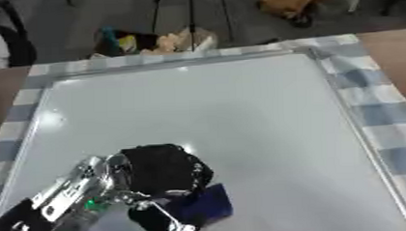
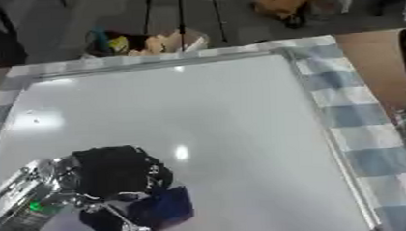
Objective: Wipe the whiteboard clean with a brush.
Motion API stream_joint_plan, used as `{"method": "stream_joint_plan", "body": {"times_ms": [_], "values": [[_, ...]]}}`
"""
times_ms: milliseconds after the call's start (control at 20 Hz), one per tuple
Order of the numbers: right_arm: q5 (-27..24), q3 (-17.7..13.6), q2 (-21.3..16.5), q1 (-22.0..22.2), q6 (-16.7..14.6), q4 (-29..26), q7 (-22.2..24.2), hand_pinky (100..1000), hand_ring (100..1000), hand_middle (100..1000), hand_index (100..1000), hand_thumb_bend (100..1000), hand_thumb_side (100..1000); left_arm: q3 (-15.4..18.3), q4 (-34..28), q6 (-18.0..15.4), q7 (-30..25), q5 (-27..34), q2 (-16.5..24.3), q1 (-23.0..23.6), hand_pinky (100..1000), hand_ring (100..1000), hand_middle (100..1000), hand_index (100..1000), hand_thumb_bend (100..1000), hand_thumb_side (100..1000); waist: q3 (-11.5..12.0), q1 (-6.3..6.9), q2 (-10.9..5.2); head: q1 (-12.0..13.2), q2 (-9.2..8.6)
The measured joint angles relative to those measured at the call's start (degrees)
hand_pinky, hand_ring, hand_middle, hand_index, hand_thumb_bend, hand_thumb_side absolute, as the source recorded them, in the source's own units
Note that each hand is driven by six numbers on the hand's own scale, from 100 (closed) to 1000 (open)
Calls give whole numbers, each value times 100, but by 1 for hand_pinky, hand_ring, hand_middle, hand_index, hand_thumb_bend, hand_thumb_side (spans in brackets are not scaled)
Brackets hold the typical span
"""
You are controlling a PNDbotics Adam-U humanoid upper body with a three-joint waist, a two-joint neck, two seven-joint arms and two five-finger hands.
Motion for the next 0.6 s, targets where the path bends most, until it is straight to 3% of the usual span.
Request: {"method": "stream_joint_plan", "body": {"times_ms": [350, 550, 600], "values": [[0, -1, 0, 2, 1, 0, 0, 792, 815, 727, 782, 100, 847, 177, -154, 141, 365, -64, 46, 51, 572, 764, 775, 862, 137, 815, 22, -36, -17, -3, -8], [1, -4, 0, 5, 1, 0, 0, 792, 815, 727, 783, 100, 846, 363, -414, 286, 674, -250, 65, 92, 585, 772, 781, 877, 192, 876, 39, -42, -25, -14, -11], [2, -5, 0, 6, 2, 0, -1, 792, 815, 727, 783, 100, 846, 426, -523, 332, 761, -302, 89, 105, 572, 751, 756, 863, 176, 943, 48, -47, -34, -18, -11]]}}
